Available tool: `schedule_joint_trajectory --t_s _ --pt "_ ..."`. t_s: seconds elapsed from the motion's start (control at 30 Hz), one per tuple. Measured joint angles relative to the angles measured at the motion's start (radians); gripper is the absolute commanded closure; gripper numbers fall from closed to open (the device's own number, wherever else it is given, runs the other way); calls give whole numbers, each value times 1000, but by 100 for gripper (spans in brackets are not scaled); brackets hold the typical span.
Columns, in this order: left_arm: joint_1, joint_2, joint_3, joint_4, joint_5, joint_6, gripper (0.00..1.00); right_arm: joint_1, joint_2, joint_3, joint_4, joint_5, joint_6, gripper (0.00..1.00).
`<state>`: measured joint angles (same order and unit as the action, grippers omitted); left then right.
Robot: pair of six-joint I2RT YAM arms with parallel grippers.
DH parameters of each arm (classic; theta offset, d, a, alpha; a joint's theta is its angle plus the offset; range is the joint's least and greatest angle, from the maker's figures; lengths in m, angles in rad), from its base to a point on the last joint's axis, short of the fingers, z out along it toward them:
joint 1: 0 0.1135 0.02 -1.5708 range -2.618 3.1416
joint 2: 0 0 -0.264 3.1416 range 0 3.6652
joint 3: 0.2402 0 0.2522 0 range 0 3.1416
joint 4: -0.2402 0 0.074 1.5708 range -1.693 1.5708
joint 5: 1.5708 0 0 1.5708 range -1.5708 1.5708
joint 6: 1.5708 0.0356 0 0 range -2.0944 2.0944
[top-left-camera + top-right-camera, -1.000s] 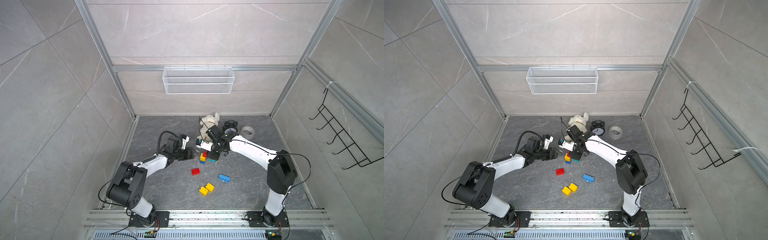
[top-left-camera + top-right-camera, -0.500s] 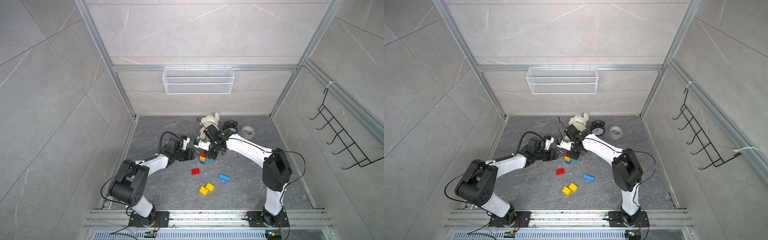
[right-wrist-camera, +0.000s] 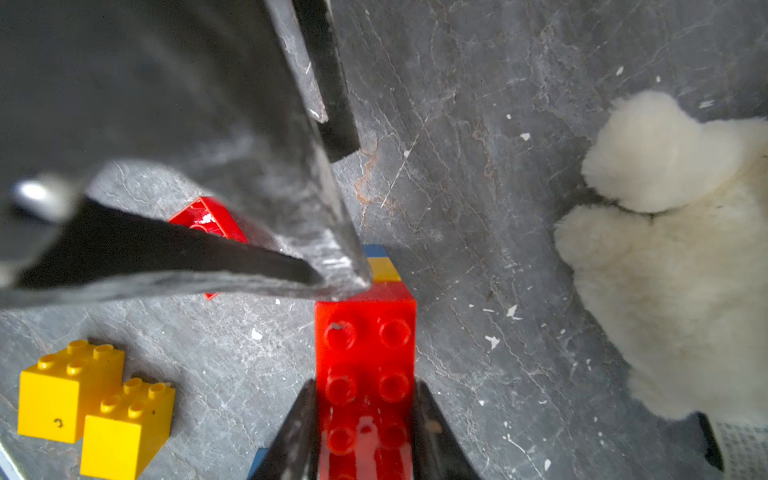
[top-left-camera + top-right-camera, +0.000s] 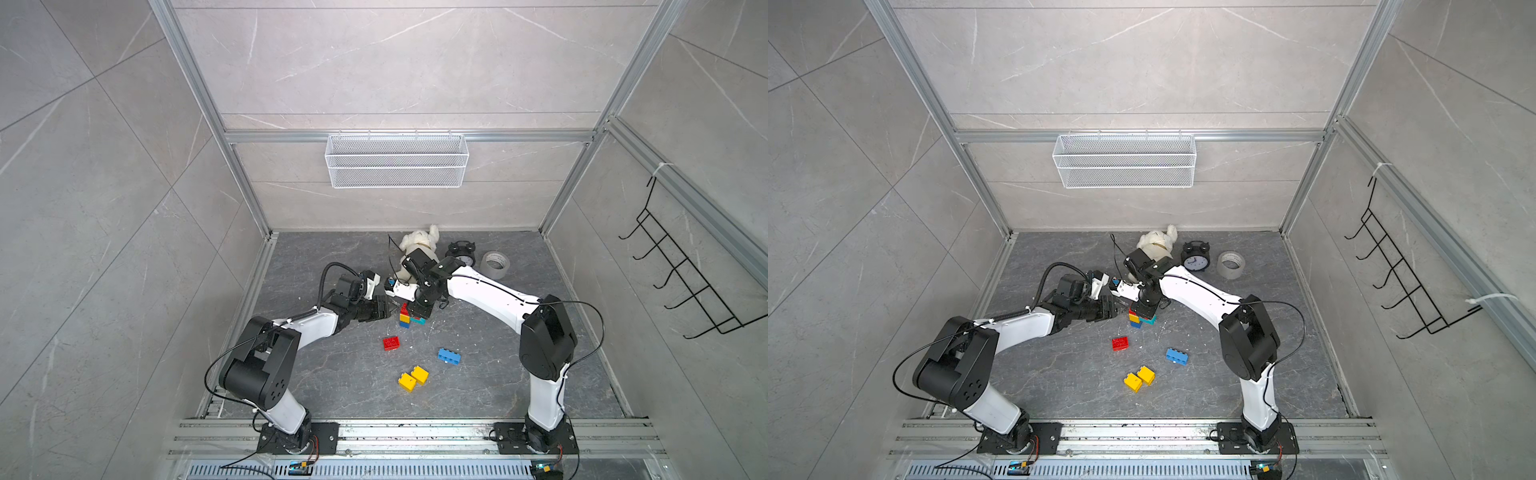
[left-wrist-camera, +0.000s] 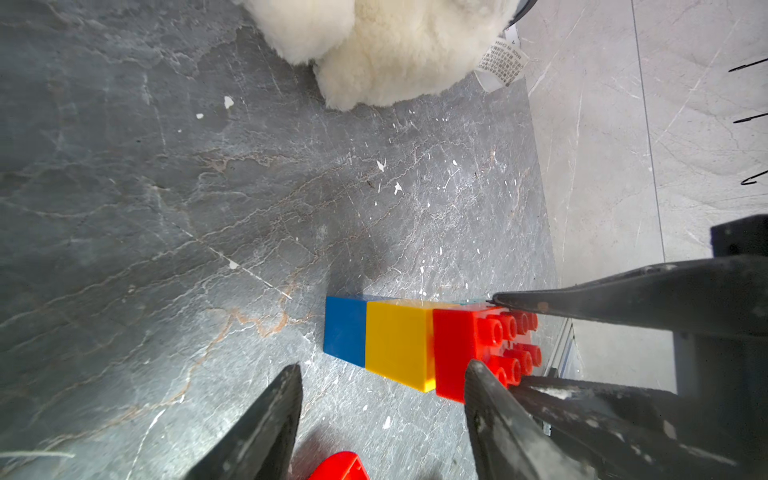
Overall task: Assemble the letter r with lego
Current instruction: Assemble the lego brick with the lego brick.
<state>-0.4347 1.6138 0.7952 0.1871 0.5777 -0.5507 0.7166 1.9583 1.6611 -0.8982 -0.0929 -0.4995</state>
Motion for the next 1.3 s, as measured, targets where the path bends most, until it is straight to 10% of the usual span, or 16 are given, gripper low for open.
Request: schedule_joint_trajectory --t_s 1.3 --pt "-21 -7 -37 135 64 -11 37 6 60 95 -89 29 36 85"
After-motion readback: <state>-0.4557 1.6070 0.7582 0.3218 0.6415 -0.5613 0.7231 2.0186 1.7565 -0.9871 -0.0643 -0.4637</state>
